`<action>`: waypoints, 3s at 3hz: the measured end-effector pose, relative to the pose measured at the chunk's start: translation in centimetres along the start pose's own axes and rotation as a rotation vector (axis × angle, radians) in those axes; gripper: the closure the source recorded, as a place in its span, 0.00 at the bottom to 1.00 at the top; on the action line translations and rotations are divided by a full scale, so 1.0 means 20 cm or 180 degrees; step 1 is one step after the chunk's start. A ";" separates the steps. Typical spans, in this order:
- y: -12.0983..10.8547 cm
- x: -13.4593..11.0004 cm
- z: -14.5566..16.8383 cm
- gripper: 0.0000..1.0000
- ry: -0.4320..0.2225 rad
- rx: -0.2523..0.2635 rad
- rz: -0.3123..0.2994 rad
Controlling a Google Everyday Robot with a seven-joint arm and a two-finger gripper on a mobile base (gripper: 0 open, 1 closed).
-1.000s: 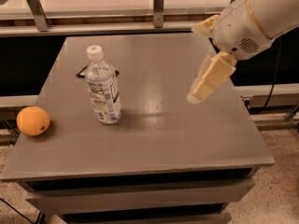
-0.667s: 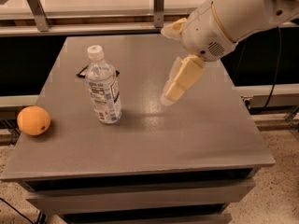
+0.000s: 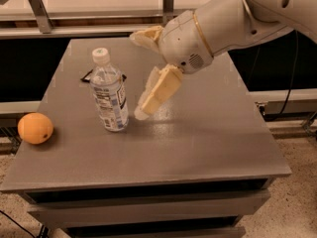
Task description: Knock blue plastic bottle over
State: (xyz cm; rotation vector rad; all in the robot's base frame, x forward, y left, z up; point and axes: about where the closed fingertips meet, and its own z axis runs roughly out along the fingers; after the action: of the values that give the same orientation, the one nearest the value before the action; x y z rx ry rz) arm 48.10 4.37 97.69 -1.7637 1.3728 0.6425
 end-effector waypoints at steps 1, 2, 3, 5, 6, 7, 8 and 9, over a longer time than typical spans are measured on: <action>0.01 -0.08 0.11 0.00 -0.0182 0.0018 -0.0059; -0.06 -0.05 0.17 0.00 -0.0172 0.0205 -0.0020; -0.18 0.03 0.17 0.00 -0.0112 0.0443 0.0142; -0.21 0.07 0.28 0.00 -0.0698 0.0044 0.0464; -0.13 0.00 0.32 0.00 -0.1051 -0.0183 0.0462; -0.01 -0.09 0.34 0.00 -0.1295 -0.0322 0.0297; 0.07 -0.12 0.37 0.18 -0.1372 -0.0328 0.0169; 0.08 -0.09 0.43 0.42 -0.1354 -0.0321 0.0208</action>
Offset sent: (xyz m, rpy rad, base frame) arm 0.0408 0.0360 -0.0193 0.0835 -0.0643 -0.1314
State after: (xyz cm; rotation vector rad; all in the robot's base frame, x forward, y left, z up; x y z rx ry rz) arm 46.71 12.36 93.79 -1.5469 1.1204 1.0695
